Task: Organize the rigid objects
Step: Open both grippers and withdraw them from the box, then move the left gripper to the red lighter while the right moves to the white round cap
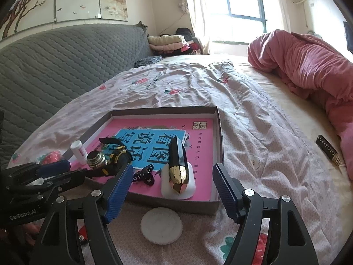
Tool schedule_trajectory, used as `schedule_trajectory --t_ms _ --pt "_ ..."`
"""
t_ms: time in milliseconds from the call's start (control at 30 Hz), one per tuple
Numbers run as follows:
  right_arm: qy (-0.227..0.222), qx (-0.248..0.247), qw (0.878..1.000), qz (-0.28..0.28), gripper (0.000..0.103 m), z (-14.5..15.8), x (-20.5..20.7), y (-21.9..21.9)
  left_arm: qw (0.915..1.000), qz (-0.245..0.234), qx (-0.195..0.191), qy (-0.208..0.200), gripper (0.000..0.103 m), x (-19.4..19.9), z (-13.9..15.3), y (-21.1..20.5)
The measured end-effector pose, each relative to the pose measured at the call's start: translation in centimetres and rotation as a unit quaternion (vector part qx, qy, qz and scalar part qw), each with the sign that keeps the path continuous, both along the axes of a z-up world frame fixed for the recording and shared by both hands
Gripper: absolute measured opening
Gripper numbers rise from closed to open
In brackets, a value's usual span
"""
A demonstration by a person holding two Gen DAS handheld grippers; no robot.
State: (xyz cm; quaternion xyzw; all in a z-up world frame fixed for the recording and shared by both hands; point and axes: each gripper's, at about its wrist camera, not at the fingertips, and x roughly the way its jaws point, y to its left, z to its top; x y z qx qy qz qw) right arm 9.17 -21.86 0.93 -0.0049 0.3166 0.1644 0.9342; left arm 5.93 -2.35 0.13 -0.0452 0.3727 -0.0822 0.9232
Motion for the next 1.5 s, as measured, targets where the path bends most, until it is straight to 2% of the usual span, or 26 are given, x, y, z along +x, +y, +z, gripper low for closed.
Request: schedule_trajectory --t_ms 533,1000,1500 --pt "0.007 -0.009 1.000 0.012 0.076 0.3 -2.9 0.8 1.0000 0.000 0.009 0.000 0.051 -2.5 0.6 0.2" --pt "0.003 0.004 1.000 0.012 0.076 1.3 -5.6 0.2 0.9999 0.001 0.016 0.000 0.051 -4.8 1.3 0.3" --pt "0.006 0.024 1.000 -0.008 0.076 2.0 -7.3 -2.3 0.9998 -0.007 0.019 0.010 0.051 -6.7 1.6 -0.3"
